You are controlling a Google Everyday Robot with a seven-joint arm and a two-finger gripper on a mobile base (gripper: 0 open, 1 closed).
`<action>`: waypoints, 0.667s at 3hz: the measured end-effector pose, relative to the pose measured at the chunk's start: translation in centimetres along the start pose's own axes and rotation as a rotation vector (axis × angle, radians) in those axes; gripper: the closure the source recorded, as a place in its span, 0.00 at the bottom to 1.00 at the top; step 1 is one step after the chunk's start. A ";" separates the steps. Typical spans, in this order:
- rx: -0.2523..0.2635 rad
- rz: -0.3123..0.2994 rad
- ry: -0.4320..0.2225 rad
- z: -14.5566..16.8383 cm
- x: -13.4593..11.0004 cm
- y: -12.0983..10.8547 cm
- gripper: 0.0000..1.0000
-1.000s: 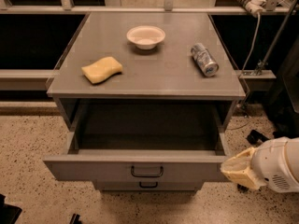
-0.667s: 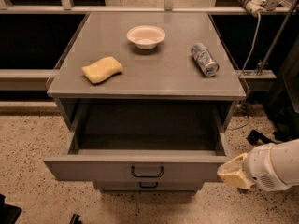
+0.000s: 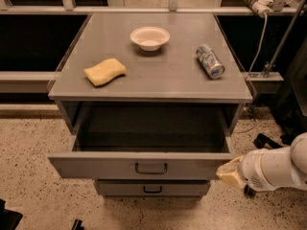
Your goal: Close top drawer
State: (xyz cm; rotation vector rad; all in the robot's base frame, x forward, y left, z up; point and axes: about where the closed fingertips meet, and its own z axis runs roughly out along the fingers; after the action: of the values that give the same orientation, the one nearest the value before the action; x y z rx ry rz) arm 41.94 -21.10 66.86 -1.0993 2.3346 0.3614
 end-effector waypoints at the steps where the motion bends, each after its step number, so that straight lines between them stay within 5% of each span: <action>1: 0.083 -0.037 -0.059 0.1 -2.4 -2.2 1.00; 2: 0.125 -0.060 -0.120 0.1 -4.4 -3.5 1.00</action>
Offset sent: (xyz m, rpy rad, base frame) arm 0.1549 0.0117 0.1141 0.2506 -0.5844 -0.0241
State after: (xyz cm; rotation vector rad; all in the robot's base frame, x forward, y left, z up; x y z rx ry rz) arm 47.06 -20.50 69.26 -1.0554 2.1827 0.2483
